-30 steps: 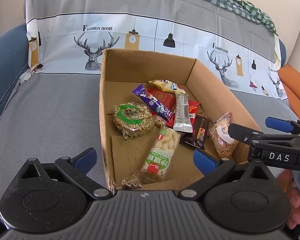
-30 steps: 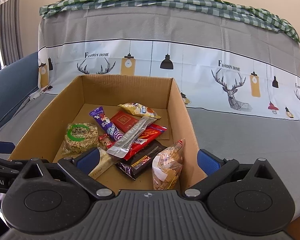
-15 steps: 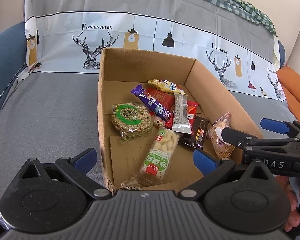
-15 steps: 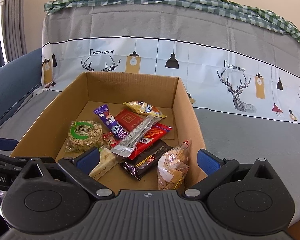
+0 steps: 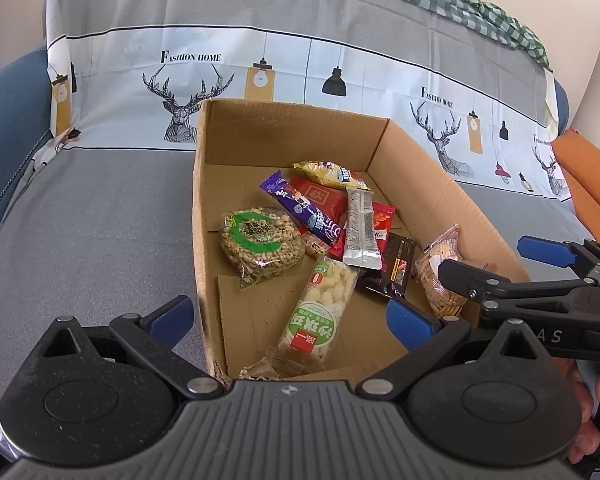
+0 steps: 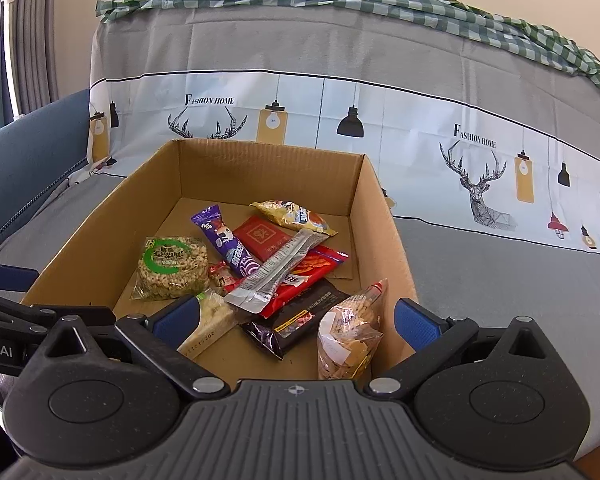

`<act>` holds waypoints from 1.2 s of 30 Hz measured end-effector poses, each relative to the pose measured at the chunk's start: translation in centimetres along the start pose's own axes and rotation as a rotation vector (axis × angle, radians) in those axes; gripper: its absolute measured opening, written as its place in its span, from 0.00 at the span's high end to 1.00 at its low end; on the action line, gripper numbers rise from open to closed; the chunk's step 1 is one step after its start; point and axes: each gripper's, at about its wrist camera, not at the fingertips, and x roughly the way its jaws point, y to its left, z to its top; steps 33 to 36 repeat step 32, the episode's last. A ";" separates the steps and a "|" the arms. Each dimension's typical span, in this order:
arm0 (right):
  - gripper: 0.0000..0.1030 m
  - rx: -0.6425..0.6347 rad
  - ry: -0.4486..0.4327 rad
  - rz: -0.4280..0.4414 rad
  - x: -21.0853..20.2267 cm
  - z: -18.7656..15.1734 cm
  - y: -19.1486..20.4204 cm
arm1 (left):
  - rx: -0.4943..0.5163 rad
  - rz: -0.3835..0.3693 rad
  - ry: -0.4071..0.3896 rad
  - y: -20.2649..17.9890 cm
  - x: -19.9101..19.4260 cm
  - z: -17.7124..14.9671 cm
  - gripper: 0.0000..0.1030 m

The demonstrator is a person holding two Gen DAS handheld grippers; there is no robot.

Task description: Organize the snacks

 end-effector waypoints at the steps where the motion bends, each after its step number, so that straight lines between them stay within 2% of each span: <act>1: 0.01 0.000 -0.001 0.000 0.0 0.0 0.0 | 0.000 0.001 0.000 0.0 0.0 0.0 0.01; 22: 0.01 -0.002 -0.004 -0.001 -0.2 0.1 0.1 | 0.006 -0.008 -0.006 -0.3 0.1 0.0 0.01; 36: 0.01 0.031 -0.018 0.015 -0.6 0.4 -0.5 | 0.005 -0.034 -0.040 -0.1 -0.3 0.0 0.00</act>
